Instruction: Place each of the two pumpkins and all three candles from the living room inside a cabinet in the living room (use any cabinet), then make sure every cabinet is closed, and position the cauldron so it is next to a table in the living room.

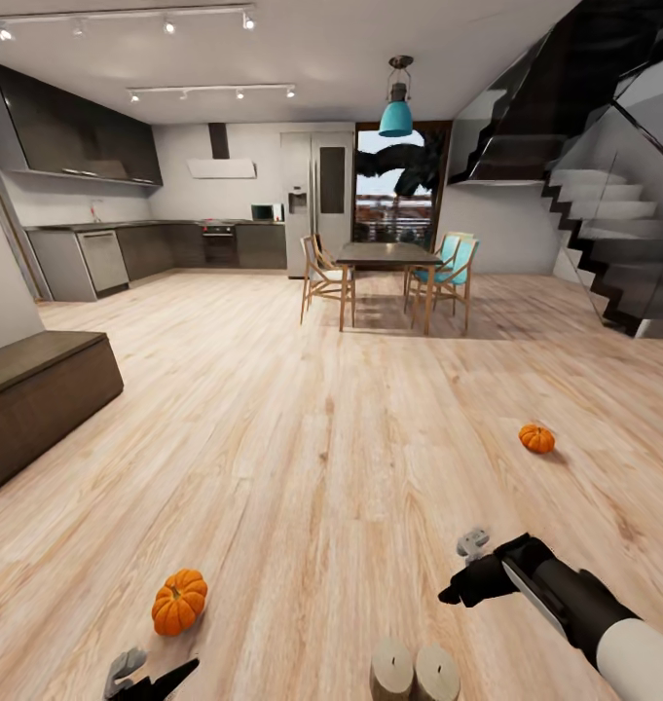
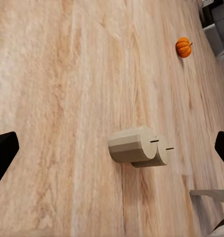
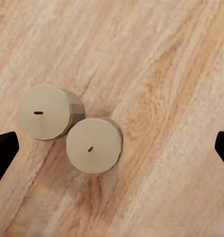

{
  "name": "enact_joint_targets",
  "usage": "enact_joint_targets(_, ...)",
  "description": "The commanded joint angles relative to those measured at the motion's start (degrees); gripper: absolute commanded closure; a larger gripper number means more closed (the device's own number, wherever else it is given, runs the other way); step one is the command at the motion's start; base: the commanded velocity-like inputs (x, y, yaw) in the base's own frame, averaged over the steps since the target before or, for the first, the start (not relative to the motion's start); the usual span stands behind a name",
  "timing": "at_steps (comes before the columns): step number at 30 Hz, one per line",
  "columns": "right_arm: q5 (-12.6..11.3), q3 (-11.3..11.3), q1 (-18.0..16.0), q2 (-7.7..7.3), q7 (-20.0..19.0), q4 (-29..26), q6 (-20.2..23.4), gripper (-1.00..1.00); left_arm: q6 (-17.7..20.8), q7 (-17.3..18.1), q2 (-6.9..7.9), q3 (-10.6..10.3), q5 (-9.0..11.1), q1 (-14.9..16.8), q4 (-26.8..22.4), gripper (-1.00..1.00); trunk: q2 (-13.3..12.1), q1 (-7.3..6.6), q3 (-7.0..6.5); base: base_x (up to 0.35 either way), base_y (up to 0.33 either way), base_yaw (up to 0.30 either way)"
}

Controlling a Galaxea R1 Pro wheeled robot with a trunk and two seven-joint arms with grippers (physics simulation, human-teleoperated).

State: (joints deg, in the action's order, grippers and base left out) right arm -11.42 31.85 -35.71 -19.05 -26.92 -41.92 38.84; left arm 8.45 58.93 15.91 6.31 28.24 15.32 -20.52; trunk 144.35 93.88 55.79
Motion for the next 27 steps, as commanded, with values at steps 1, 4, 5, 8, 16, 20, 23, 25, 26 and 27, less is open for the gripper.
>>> enact_joint_targets(1,-0.5,0.4,-0.1,0.30,0.4,0.2,-0.6,-1.00,2.0,0.2,0.08,0.1,0.2,0.1,-1.4,-1.00,0.0,-0.01,0.06,0.000,0.000,0.000)
enact_joint_targets(4,-0.5,0.6,-0.1,0.60,0.5,0.6,-1.8,-1.00,3.7,0.3,0.14,0.2,0.2,0.1,-3.4,-1.00,0.1,0.06,0.72,0.000,0.000,0.000)
enact_joint_targets(5,-0.5,0.7,-0.1,0.76,0.6,1.2,-2.1,-1.00,4.2,0.3,0.16,0.3,0.4,0.1,-4.3,-1.00,0.1,0.09,0.95,0.000,0.000,0.000)
enact_joint_targets(8,-0.3,0.8,-0.1,1.22,0.7,2.2,-2.4,-1.00,5.3,0.3,0.49,0.3,2.2,0.2,-6.2,-1.00,0.1,0.17,1.61,0.000,0.000,0.000)
enact_joint_targets(16,2.1,0.7,-0.1,1.86,0.7,2.9,-2.5,-1.00,14.7,0.1,4.56,1.6,8.4,0.3,-16.3,-1.00,0.2,0.32,2.94,0.000,0.000,0.000)
enact_joint_targets(20,2.2,0.7,-0.1,1.91,0.7,3.0,-2.5,-1.00,15.3,0.4,4.71,2.4,10.5,0.3,-17.8,-1.00,0.2,0.32,2.94,0.000,0.000,0.000)
enact_joint_targets(23,2.2,0.7,-0.1,1.91,0.7,3.0,-2.5,-1.00,15.3,2.2,4.68,2.4,10.7,0.3,-18.0,-1.00,0.2,0.32,2.94,0.000,0.000,0.000)
enact_joint_targets(25,2.2,0.7,-0.1,1.91,0.7,3.0,-2.5,-1.00,15.3,7.5,4.66,2.3,10.2,0.3,-18.2,-1.00,0.2,0.35,3.16,0.000,0.000,0.000)
enact_joint_targets(26,2.2,0.7,-0.1,1.91,0.7,3.0,-2.5,-1.00,15.3,10.2,4.72,2.0,10.0,0.3,-18.6,-1.00,0.2,0.37,3.38,0.000,0.000,0.000)
enact_joint_targets(27,2.2,0.7,-0.1,1.91,0.8,3.0,-2.5,-1.00,15.3,11.0,4.83,1.9,9.9,0.3,-18.8,-1.00,0.2,0.40,3.60,0.000,0.000,0.000)
